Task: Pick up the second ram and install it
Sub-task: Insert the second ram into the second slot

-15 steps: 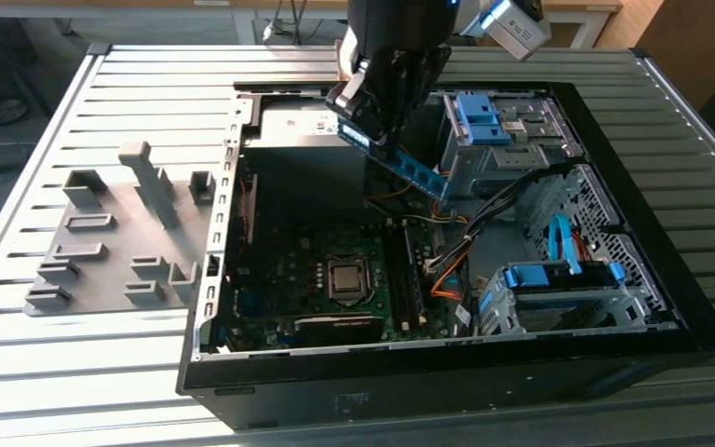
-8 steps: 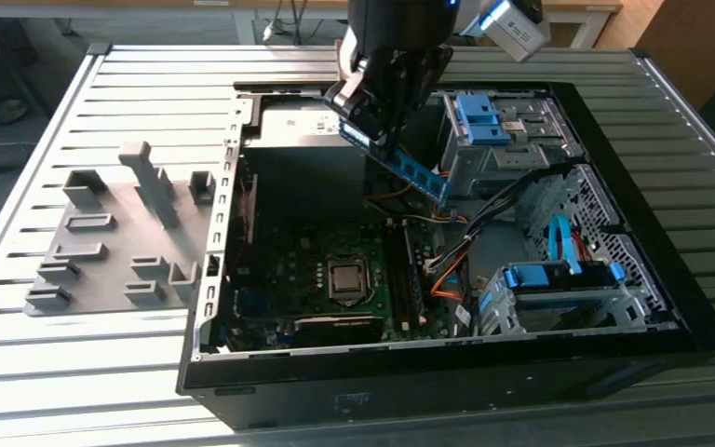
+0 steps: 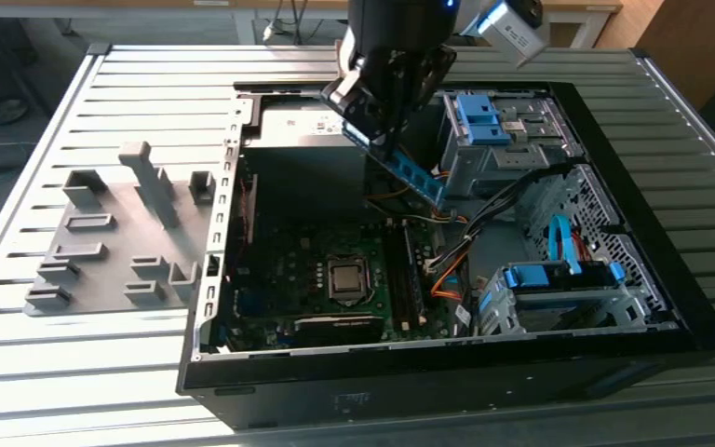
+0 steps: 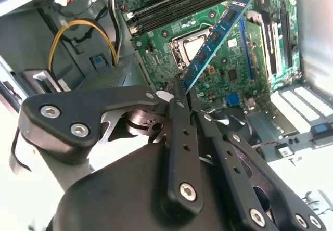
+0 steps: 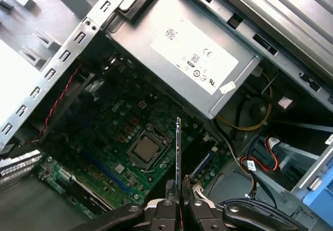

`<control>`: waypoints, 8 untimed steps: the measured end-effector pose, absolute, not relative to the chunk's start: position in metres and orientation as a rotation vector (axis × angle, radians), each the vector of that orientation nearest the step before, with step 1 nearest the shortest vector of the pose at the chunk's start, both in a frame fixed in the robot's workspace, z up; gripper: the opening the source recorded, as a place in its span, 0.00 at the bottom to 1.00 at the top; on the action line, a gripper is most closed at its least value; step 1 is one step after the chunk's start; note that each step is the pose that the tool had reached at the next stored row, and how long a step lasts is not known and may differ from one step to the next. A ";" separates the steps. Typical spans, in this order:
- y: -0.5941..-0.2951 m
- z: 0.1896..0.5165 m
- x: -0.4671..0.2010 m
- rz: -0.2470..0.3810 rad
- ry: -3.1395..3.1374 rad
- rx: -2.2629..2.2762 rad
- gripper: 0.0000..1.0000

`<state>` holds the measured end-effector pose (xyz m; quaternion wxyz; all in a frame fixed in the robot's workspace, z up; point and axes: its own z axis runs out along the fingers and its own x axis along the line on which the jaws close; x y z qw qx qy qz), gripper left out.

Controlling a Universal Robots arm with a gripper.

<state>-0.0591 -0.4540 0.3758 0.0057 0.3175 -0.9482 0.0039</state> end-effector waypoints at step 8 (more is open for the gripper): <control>-0.454 0.375 -0.059 0.012 -3.032 0.774 0.14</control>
